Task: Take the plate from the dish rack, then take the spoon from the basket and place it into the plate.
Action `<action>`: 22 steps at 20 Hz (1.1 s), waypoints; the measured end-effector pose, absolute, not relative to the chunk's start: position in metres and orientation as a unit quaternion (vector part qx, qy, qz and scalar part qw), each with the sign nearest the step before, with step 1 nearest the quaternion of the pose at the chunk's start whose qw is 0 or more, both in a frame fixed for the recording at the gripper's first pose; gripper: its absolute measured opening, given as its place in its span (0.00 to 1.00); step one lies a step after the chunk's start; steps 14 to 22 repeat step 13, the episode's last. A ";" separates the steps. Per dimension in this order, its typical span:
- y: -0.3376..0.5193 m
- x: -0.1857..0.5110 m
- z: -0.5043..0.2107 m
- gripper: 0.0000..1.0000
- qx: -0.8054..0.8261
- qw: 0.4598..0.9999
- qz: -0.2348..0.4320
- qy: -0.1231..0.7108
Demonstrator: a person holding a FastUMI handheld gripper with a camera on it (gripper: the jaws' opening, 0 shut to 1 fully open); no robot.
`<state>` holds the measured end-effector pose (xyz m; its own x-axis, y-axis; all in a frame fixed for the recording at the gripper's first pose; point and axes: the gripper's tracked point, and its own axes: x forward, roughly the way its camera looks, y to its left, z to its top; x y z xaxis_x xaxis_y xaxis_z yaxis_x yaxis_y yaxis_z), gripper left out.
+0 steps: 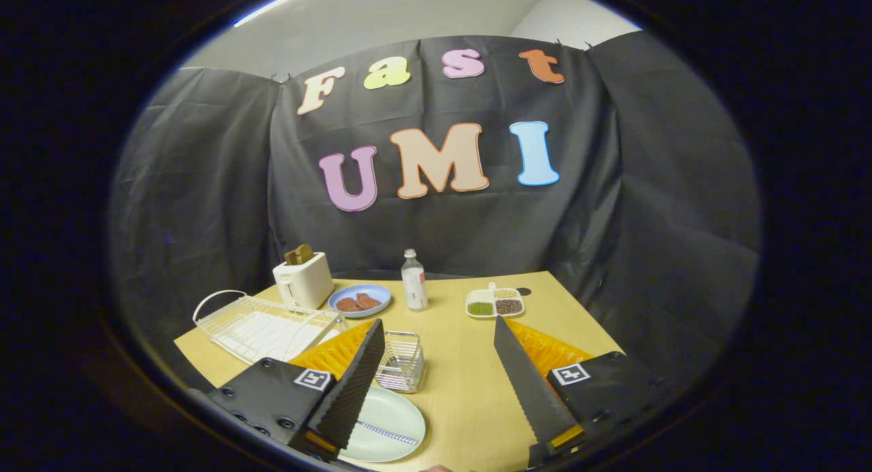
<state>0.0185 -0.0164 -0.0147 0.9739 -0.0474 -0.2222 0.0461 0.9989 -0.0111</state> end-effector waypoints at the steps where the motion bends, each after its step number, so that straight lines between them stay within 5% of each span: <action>1: -0.024 0.018 -0.015 1.00 -0.014 0.992 -0.042 0.115; 5: -0.034 0.014 -0.018 1.00 -0.051 0.988 -0.086 0.120; 22: -0.025 0.011 -0.024 1.00 -0.042 0.987 -0.081 0.133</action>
